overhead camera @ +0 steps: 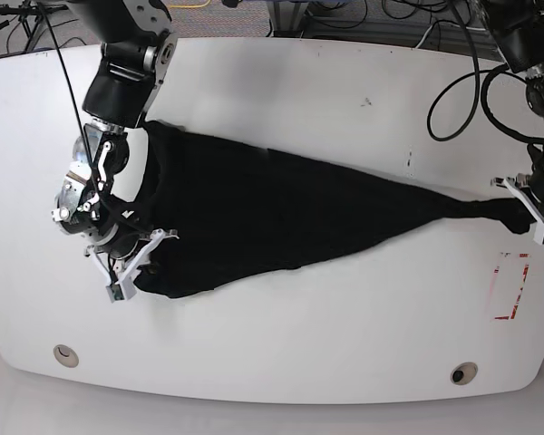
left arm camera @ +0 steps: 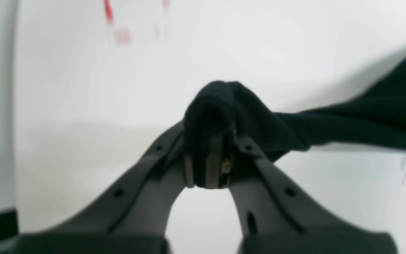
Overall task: Fold the T-shirt properly
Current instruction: 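Lift the shirt high with both grippers, letting it hang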
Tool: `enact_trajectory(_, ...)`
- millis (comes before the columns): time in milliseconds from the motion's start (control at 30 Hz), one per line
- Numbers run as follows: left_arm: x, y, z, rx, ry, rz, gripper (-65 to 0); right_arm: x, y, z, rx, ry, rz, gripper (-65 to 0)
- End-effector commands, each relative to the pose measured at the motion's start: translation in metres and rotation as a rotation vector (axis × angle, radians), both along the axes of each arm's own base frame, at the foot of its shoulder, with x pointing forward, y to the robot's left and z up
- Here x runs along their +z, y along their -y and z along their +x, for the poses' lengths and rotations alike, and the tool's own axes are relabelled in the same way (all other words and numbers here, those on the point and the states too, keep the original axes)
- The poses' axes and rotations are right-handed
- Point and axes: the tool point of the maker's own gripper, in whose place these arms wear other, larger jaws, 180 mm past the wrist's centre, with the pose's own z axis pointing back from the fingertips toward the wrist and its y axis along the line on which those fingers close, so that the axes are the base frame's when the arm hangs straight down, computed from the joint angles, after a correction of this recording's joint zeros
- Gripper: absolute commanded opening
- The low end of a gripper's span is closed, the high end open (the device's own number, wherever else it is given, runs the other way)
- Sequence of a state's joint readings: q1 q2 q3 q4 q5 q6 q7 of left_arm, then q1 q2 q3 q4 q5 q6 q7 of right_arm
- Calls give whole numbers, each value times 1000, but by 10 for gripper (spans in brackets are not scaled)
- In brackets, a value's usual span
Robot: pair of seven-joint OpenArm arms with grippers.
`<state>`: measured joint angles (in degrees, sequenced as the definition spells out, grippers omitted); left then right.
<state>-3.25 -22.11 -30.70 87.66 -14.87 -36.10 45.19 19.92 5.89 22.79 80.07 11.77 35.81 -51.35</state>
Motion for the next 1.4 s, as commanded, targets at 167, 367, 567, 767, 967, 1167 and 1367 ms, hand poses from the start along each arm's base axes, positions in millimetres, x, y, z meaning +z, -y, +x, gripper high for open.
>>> enact_trajectory(167, 68, -6, 40, 3, 190, 26, -633, 100, 12, 35, -6, 194, -100, -650)
enact_trajectory(367, 116, -6, 66, 5, 312, 25, -633, 158, 13, 57, 31, 297, -189, -650)
enact_trajectory(567, 165, -7, 86, 7, 429, 26, -633, 213, 11, 73, 64, 404, -262, -650)
enact_trajectory(767, 243, -14, 94, 15, 596, 82, -633, 277, 17, 82, 92, 527, -351, -650)
enact_trajectory(967, 302, -20, 88, 36, 678, 143, -633, 331, 22, 85, 86, 620, -407, -650)
enact_trajectory(1167, 345, -24, 85, 61, 753, 152, -633, 374, 21, 87, 86, 691, -438, -650)
enact_trajectory(1367, 350, -26, 90, 56, 744, 155, -632, 390, 25, 88, 73, 709, -441, -650)
